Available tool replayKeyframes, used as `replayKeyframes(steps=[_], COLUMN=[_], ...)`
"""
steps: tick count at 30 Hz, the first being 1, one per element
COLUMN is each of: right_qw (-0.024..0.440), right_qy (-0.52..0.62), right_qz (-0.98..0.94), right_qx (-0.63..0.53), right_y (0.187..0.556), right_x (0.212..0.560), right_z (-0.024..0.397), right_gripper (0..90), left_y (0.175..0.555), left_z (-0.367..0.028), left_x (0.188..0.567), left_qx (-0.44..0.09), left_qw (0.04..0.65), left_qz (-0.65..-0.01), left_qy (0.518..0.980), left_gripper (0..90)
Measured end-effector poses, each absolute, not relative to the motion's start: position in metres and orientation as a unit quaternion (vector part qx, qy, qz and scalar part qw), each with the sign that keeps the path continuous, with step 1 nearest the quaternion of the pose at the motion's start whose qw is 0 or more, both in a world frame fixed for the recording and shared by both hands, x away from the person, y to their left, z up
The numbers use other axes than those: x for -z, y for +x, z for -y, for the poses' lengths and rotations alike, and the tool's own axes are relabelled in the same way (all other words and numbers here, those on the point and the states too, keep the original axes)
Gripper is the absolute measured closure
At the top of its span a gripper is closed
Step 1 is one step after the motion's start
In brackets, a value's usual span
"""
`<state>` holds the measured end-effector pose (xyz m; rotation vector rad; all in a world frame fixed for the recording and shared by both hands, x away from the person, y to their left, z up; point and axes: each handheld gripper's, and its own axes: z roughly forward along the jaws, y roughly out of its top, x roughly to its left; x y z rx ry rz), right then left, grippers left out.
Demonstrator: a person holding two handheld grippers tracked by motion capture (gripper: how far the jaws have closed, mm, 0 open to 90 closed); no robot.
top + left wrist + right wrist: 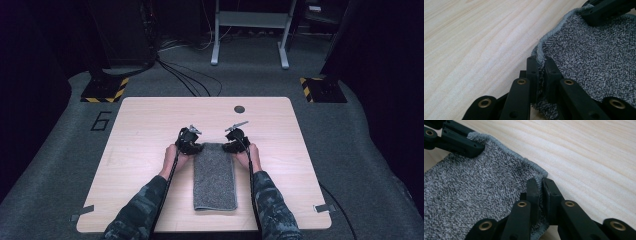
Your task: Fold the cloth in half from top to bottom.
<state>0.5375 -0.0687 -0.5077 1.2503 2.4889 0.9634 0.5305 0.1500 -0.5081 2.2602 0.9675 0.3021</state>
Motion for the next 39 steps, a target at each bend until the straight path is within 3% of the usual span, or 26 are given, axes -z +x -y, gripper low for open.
replayKeyframes(steps=[14, 39], right_qw=[0.176, 0.231], right_qy=[0.398, 0.367], right_qz=[-0.823, -0.805], right_qx=[-0.365, -0.406], right_y=[0.525, 0.52], right_x=[0.479, 0.453], right_z=[0.074, 0.075], right_gripper=[85.9, 86.0], left_y=[0.528, 0.531], left_z=[-0.15, -0.151], left_x=[0.478, 0.447], left_qx=[-0.164, -0.216], left_qw=[0.356, 0.369], left_qz=[-0.351, -0.327], left_qy=[0.85, 0.843], left_gripper=[84.6, 84.6])
